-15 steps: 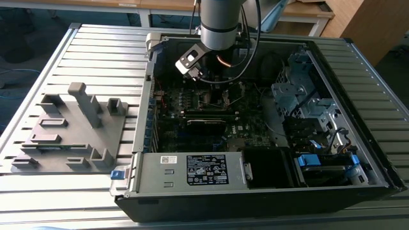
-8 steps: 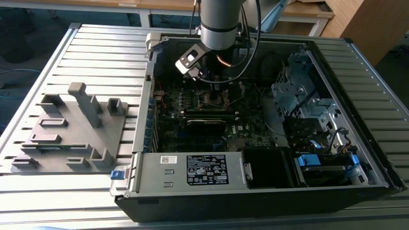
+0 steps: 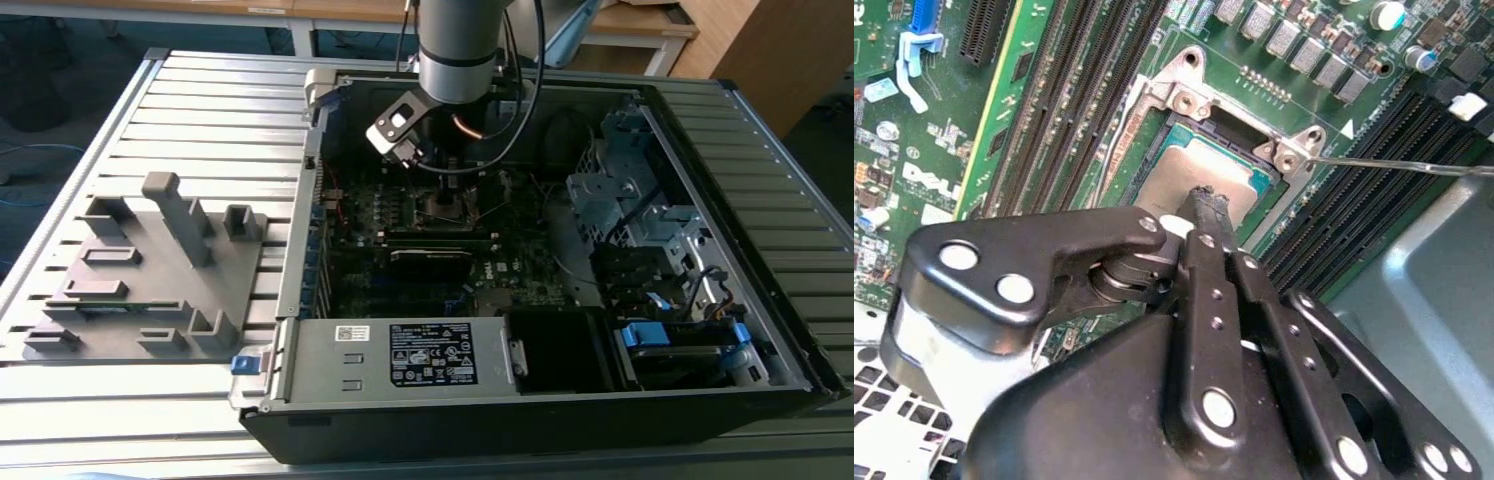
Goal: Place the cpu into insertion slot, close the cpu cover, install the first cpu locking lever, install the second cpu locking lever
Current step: 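Place the cpu into insertion slot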
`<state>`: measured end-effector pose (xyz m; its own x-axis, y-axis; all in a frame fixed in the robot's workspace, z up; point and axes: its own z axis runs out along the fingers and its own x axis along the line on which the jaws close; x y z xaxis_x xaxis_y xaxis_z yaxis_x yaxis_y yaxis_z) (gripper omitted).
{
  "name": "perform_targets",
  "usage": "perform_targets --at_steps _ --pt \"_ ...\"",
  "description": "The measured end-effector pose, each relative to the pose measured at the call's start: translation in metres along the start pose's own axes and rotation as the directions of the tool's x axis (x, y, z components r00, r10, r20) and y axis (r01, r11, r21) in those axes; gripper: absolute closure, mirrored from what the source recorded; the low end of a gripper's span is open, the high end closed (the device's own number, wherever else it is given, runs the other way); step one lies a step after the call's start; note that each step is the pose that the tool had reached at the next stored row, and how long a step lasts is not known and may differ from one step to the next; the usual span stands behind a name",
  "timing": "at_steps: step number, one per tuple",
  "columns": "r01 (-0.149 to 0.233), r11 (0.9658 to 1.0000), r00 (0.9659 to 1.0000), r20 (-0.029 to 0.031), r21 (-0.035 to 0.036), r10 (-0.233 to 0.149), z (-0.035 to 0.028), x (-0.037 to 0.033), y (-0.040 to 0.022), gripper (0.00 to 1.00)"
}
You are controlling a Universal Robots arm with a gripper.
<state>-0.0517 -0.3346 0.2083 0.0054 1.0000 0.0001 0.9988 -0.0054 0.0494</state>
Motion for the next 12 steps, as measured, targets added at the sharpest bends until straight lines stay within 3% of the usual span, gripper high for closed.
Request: perform_targets --at_steps 2,3,4,7,9,12 --pt "0.0 1.0 1.0 0.0 0.0 0.0 -0.0001 0.0 0.0 0.9" --pt "0.0 1.0 1.0 0.0 0.0039 0.0 -0.0001 0.0 0.0001 0.9" --pt "0.0 0.9999 1.0 0.0002 0.0157 0.0 0.0 0.0 0.0004 0.9" --pt "0.0 0.9998 1.0 0.0004 0.0184 0.0 -0.0001 0.0 0.0003 0.9" --pt "0.0 0.9995 1.0 0.0002 0.0322 0.0 0.0 0.0 0.0004 0.9" --pt "0.0 0.9995 1.0 0.0001 0.0323 0.0 0.0002 0.0 0.0004 0.9"
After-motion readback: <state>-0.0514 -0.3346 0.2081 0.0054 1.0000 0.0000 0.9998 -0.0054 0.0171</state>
